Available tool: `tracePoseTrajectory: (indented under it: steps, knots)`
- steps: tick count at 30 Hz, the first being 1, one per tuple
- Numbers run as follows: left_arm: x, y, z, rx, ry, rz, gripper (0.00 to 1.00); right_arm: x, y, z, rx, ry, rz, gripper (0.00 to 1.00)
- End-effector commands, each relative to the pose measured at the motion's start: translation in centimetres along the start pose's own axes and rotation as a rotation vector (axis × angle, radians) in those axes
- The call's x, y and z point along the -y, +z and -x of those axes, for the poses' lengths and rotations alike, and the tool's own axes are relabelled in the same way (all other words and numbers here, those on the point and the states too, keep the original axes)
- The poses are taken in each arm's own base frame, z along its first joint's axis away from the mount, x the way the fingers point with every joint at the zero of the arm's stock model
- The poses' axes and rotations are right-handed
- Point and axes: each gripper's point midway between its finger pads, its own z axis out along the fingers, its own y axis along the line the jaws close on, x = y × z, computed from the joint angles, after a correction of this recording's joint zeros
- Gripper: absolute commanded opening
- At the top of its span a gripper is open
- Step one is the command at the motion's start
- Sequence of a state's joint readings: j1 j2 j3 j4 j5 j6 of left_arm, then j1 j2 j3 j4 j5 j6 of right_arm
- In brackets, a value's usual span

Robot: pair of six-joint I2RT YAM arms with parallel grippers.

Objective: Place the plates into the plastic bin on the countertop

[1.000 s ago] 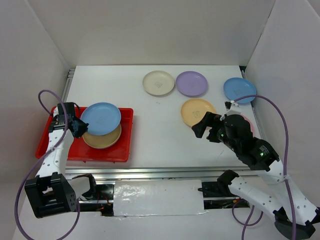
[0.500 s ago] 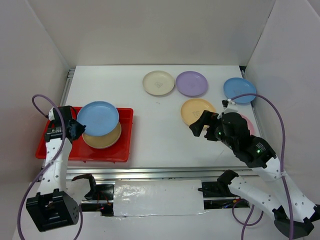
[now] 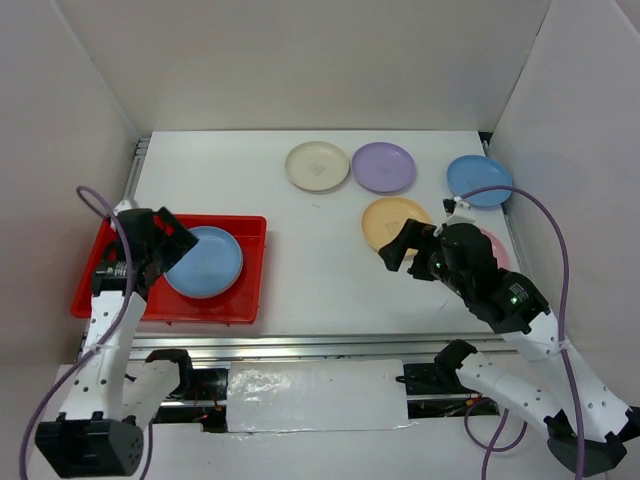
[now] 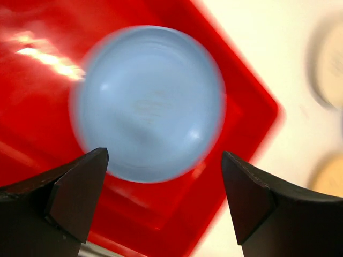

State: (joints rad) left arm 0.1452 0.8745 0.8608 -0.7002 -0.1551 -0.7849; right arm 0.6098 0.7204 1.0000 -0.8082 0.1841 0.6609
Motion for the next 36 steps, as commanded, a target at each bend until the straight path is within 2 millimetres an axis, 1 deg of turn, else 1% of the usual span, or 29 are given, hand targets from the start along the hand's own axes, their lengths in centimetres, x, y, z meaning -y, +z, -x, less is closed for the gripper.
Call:
tracePoseTrajectory:
  steps: [1, 2, 3, 4, 5, 6, 7, 8, 9, 10, 11, 12, 13, 14, 15, 17, 18, 19, 21, 22, 23, 24, 26, 27, 29, 30, 33, 34, 36]
  knots:
    - [7.9, -2.7, -0.8, -0.012, 0.102, -0.288, 0.99, -0.1, 0.2, 2.2, 0.093, 0.029, -0.011, 1.00]
    - [11.0, -3.2, -3.5, -0.065, 0.188, -0.362, 0.99, 0.1, 0.1, 2.5, 0.111, 0.050, -0.020, 1.00]
    - [13.1, -3.7, -4.3, -0.070, 0.222, -0.393, 0.99, 0.8, 0.3, 2.7, 0.132, 0.064, -0.053, 1.00]
    - [14.9, -2.8, -6.7, -0.118, 0.287, -0.388, 0.99, 1.2, 0.4, 2.9, 0.148, 0.075, -0.075, 1.00]
    - [17.3, -4.0, -9.9, -0.123, 0.388, -0.418, 0.99, 1.8, 0.3, 3.0, 0.162, 0.106, -0.102, 1.00]
    - [20.3, -5.4, -10.3, -0.105, 0.421, -0.465, 0.99, 2.6, 0.3, 3.3, 0.181, 0.129, -0.137, 1.00]
    - [21.7, -3.6, -13.8, -0.148, 0.527, -0.425, 0.99, 3.5, 0.2, 3.7, 0.212, 0.145, -0.180, 1.00]
    - [23.3, -4.2, -16.5, -0.182, 0.591, -0.450, 0.99, 3.8, -0.3, 3.7, 0.231, 0.169, -0.186, 1.00]
    - [26.5, -5.2, -16.9, -0.182, 0.596, -0.496, 0.99, 4.3, -0.7, 4.0, 0.253, 0.187, -0.199, 1.00]
    - [27.0, -2.5, -20.1, -0.225, 0.653, -0.441, 0.99, 4.6, -1.0, 4.2, 0.271, 0.199, -0.201, 1.00]
    - [28.2, -2.1, -21.3, -0.234, 0.663, -0.443, 0.99, 4.6, -1.7, 4.5, 0.294, 0.204, -0.185, 1.00]
    - [30.9, -2.4, -21.7, -0.234, 0.643, -0.495, 0.99, 4.9, -2.0, 4.7, 0.306, 0.208, -0.187, 1.00]
    - [31.1, 0.1, -24.1, -0.265, 0.661, -0.455, 0.99, 4.9, -2.1, 4.6, 0.300, 0.204, -0.181, 1.00]
    - [32.9, 0.3, -24.1, -0.260, 0.636, -0.482, 0.99, 5.0, -2.3, 4.6, 0.299, 0.191, -0.186, 1.00]
    - [33.5, 1.8, -26.2, -0.295, 0.631, -0.489, 0.99, 5.3, -2.3, 4.6, 0.295, 0.187, -0.198, 1.00]
    - [35.2, 2.8, -26.6, -0.297, 0.590, -0.522, 0.99, 5.5, -2.1, 4.1, 0.262, 0.159, -0.202, 1.00]
    - [35.5, 3.4, -27.5, -0.318, 0.570, -0.533, 0.99, 5.5, -2.0, 4.0, 0.253, 0.151, -0.204, 1.00]
    - [37.0, 3.7, -27.3, -0.296, 0.527, -0.584, 0.99, 5.8, -1.8, 3.9, 0.249, 0.141, -0.210, 1.00]
    - [37.4, 4.6, -27.8, -0.301, 0.488, -0.599, 0.99, 5.7, -1.5, 3.5, 0.227, 0.128, -0.200, 1.00]
    - [37.4, 5.7, -28.4, -0.304, 0.483, -0.589, 0.99, 5.9, -1.3, 3.5, 0.224, 0.115, -0.200, 1.00]
    - [38.0, 5.9, -28.4, -0.299, 0.474, -0.588, 0.99, 6.1, -1.0, 3.2, 0.210, 0.106, -0.205, 1.00]
    - [37.5, 7.4, -29.6, -0.306, 0.489, -0.555, 0.99, 6.0, -0.8, 2.9, 0.192, 0.101, -0.198, 1.00]
    - [38.2, 7.8, -29.9, -0.289, 0.502, -0.528, 0.99, 6.3, -0.2, 2.5, 0.175, 0.091, -0.206, 1.00]
    - [37.6, 9.2, -31.1, -0.297, 0.521, -0.494, 0.99, 6.3, 0.0, 2.3, 0.164, 0.089, -0.201, 1.00]
    - [37.7, 9.7, -31.4, -0.290, 0.533, -0.447, 0.97, 6.6, 0.2, 2.2, 0.161, 0.085, -0.204, 1.00]
    - [36.6, 11.1, -32.4, -0.302, 0.537, -0.394, 0.95, 6.7, 0.2, 2.1, 0.157, 0.084, -0.200, 1.00]
    - [35.2, 12.6, -33.1, -0.299, 0.544, -0.311, 0.80, 7.0, 0.2, 2.2, 0.164, 0.082, -0.202, 1.00]
    - [34.9, 12.8, -33.2, -0.296, 0.546, -0.298, 0.71, 7.0, 0.1, 2.2, 0.162, 0.078, -0.197, 1.00]
    - [33.9, 13.5, -33.2, -0.302, 0.536, -0.261, 0.60, 7.1, 0.0, 2.3, 0.161, 0.075, -0.197, 1.00]
